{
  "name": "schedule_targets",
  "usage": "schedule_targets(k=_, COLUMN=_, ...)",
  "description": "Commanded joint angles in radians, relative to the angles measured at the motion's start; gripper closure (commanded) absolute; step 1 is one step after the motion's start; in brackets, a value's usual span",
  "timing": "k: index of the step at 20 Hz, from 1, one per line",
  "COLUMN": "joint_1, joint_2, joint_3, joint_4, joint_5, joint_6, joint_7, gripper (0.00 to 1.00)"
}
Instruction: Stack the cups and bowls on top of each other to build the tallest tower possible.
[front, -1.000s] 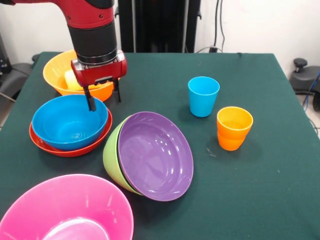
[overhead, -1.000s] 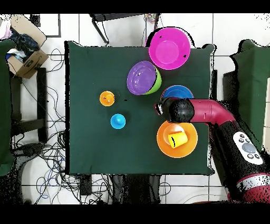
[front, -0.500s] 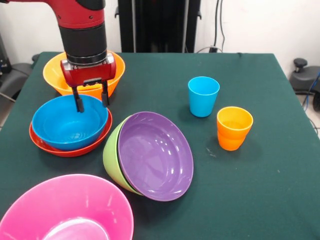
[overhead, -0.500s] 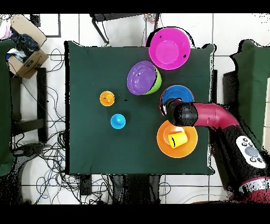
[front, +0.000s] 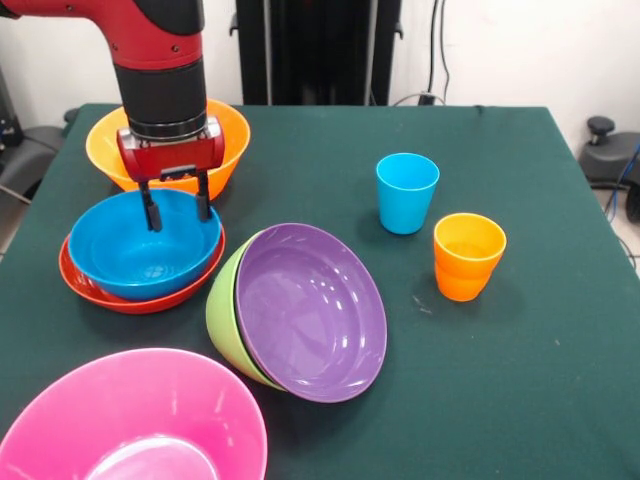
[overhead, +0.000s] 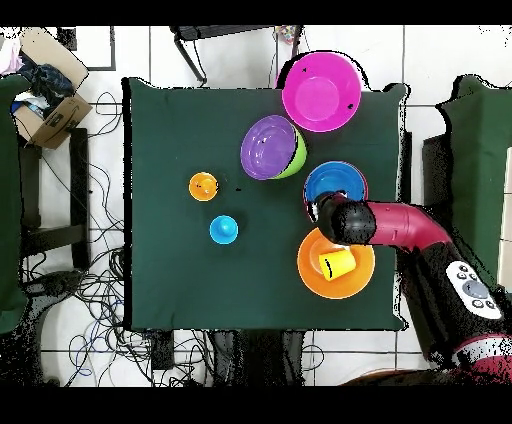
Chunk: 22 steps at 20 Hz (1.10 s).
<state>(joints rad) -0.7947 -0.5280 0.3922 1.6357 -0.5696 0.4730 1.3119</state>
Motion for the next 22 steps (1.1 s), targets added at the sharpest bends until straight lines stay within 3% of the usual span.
schedule_targets(k=1, joint_1=0.050, joint_2=0.064, joint_3=-0.022, joint_4=0.019, joint_5=0.016, joint_6=-0.010, joint_7=0.136, gripper=0.00)
schedule_targets(k=22, joint_1=0.081, joint_2=-0.086, joint_3=0.004, joint_4=0.005, joint_5=0.080, joint_6=0.093, joint_7=0.064, gripper=0.00)
